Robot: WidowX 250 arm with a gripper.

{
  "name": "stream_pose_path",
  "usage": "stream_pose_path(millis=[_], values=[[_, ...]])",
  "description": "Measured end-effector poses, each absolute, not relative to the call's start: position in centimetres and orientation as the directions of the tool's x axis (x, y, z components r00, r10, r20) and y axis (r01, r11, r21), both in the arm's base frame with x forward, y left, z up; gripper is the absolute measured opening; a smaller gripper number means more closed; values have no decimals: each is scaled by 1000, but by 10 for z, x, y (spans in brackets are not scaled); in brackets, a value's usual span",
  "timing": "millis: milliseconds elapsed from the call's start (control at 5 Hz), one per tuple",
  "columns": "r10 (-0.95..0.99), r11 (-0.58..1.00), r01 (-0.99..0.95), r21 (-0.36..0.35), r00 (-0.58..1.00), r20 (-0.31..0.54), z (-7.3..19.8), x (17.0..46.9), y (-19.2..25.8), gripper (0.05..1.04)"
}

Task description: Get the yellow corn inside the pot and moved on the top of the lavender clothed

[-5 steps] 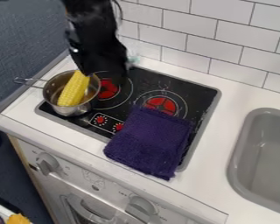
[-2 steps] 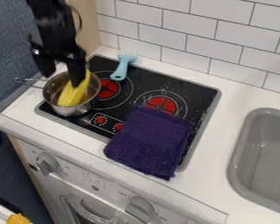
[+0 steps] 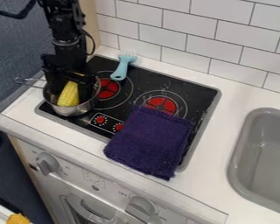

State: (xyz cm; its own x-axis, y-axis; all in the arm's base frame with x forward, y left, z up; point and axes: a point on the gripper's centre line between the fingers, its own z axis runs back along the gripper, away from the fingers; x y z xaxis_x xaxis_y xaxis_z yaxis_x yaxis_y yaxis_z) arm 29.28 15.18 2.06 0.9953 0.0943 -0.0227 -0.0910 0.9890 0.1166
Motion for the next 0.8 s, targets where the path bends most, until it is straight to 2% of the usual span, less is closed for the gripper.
stream_pose_path(millis=[200,400,600,800], values=[[107,987,-104,126,994,-17,20,294,152,686],[62,984,-70,164,997,50,49,299,142,637],[21,978,-61,200,980,198,105,304,118,636],[-15,992,-13,122,975,222,143,304,70,636]])
